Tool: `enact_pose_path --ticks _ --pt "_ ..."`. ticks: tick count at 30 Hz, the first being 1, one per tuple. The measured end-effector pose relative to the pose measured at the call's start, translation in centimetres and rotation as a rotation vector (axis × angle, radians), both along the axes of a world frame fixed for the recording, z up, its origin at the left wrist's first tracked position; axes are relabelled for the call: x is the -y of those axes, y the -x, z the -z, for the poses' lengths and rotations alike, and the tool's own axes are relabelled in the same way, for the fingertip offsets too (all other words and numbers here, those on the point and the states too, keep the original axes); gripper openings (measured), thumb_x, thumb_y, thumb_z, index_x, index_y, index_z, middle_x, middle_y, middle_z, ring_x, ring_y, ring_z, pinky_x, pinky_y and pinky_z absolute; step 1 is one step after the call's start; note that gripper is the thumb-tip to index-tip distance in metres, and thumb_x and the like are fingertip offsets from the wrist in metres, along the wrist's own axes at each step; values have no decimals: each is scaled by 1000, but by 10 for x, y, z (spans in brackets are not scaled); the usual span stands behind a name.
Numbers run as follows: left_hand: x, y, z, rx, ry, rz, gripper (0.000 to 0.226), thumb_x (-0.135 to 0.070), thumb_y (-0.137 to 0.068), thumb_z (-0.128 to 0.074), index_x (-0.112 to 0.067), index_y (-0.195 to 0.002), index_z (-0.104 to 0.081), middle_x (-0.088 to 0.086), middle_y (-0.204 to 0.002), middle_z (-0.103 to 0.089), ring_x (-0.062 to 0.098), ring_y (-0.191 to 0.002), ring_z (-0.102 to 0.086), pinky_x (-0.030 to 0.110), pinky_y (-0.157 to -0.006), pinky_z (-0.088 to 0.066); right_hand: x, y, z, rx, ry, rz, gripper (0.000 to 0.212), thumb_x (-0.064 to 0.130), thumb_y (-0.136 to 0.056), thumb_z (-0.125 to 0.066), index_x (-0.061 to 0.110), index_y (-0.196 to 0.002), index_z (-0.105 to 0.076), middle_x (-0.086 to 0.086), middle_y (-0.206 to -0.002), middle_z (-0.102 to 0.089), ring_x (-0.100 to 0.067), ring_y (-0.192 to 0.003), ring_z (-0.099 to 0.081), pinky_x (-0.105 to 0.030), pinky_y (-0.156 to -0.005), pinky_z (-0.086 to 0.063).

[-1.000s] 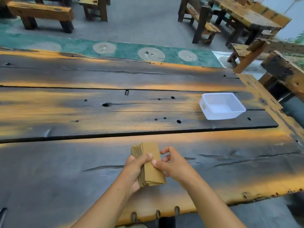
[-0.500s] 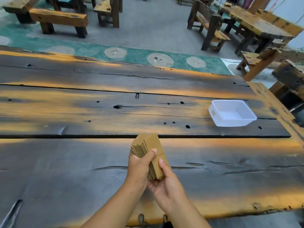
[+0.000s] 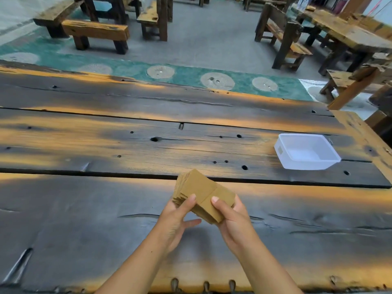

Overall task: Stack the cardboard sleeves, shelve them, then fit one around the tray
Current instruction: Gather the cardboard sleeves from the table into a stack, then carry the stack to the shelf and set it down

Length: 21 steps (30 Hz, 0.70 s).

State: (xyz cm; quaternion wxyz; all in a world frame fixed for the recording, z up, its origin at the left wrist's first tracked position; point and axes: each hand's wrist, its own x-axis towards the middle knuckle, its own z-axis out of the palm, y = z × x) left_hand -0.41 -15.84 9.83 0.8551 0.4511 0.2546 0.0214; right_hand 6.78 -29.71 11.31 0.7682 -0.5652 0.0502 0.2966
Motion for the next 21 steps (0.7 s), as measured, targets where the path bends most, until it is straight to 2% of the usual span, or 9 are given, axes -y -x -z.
enact_pose_path --ticks 2,4,7,9,12,15,17,19,21 --pt "-8 1 -2 -17 -37 -10 105 -59 -47 -93 -21 -137 -56 5 -119 -73 24 -110 -68 47 -80 -59 9 -11 -6 177 174 -75 43 12 -77 -75 18 -117 -60 -10 -110 -72 -22 -99 -68 -35 -84 -57" --pt "-13 -1 -6 -40 -98 -10 100 -51 -52 -91 -26 -140 -51 5 -121 -70 23 -101 -71 42 -72 -60 16 -18 -10 282 307 -197 52 23 -70 -74 28 -120 -58 0 -109 -71 -10 -94 -68 -21 -74 -55" --pt "-11 -7 -10 -93 -222 14 85 -54 -56 -85 -37 -134 -55 8 -126 -63 25 -100 -72 39 -70 -61 19 -22 -10 314 355 -274 58 27 -70 -74 30 -125 -55 5 -111 -70 -6 -94 -68 -17 -71 -54" --pt "-6 -10 -12 -97 -224 -15 74 -55 -59 -82 -35 -126 -60 9 -126 -63 23 -99 -71 37 -70 -61 18 -23 -9 304 306 -231 48 19 -73 -74 22 -119 -62 1 -104 -74 -10 -90 -71 -17 -67 -55" --pt "3 -17 -12 -90 -223 -29 57 -48 -68 -78 -29 -119 -62 10 -123 -67 20 -94 -71 37 -72 -62 16 -23 -5 257 248 -157 32 3 -84 -70 14 -114 -66 -4 -98 -77 -7 -82 -73 -17 -64 -56" --pt "11 -20 -9 -86 -254 -50 46 -44 -73 -73 -29 -115 -60 7 -113 -69 17 -87 -70 38 -76 -62 14 -18 -1 224 287 -134 37 16 -79 -66 21 -116 -62 -3 -103 -76 -8 -88 -73 -21 -71 -56" --pt "12 -19 -9 -74 -278 -40 43 -43 -75 -71 -30 -114 -59 6 -108 -69 17 -85 -68 40 -76 -60 13 -15 1 195 339 -143 43 25 -72 -63 26 -115 -59 -5 -109 -74 -15 -97 -71 -32 -83 -57" --pt "11 -19 -11 -50 -337 9 42 -42 -77 -69 -32 -116 -58 5 -109 -68 17 -83 -67 36 -68 -59 17 -13 0 155 350 -132 44 30 -74 -64 27 -118 -56 -6 -115 -71 -20 -104 -69 -44 -94 -58" --pt "12 -25 -14 -20 -388 91 41 -42 -78 -68 -32 -117 -58 6 -112 -67 16 -81 -68 30 -61 -57 25 -11 -2 138 349 -73 46 32 -81 -67 29 -125 -53 -5 -119 -69 -20 -106 -69 -45 -93 -60"
